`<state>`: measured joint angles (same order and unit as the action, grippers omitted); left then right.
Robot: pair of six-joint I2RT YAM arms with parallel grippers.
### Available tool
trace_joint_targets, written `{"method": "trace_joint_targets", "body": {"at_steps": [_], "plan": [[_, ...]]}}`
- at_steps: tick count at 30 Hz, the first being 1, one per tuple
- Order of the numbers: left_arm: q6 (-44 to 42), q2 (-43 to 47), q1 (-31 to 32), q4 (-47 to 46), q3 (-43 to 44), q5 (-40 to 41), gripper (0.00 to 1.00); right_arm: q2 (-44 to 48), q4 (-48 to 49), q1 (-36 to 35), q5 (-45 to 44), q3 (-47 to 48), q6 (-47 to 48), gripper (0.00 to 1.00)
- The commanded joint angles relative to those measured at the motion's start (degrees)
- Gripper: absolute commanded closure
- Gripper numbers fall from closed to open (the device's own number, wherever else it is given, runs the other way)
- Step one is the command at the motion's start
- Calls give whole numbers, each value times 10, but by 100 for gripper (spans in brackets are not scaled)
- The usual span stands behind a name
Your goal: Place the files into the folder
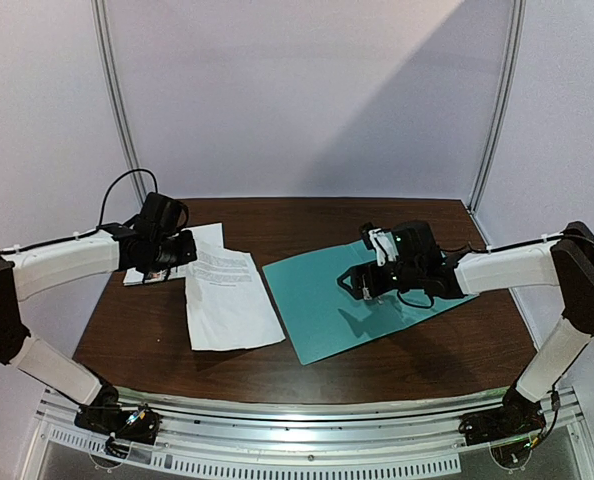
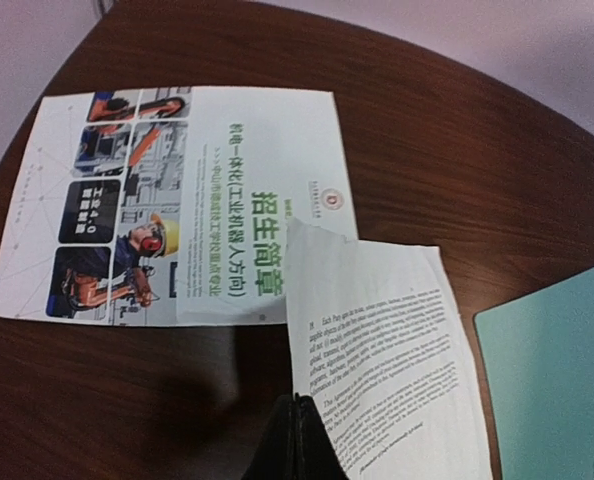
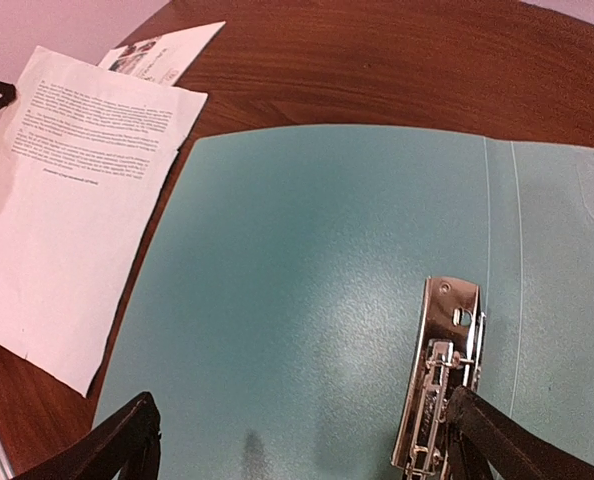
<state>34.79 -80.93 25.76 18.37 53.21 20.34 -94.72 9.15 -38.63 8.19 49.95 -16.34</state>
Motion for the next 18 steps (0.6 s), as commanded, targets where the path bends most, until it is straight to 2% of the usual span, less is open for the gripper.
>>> {"method": "trace_joint_targets", "body": {"at_steps": [1, 11, 18], "plan": [[-64, 24, 33, -32, 29, -27, 100, -12, 19, -3, 27, 25, -7, 1], [-103, 59, 85, -50, 98, -61, 100, -1, 10, -3, 13, 39, 3, 1], [-95, 52, 100, -60, 153, -125, 100, 42, 3, -3, -73, 28, 14, 1]]}}
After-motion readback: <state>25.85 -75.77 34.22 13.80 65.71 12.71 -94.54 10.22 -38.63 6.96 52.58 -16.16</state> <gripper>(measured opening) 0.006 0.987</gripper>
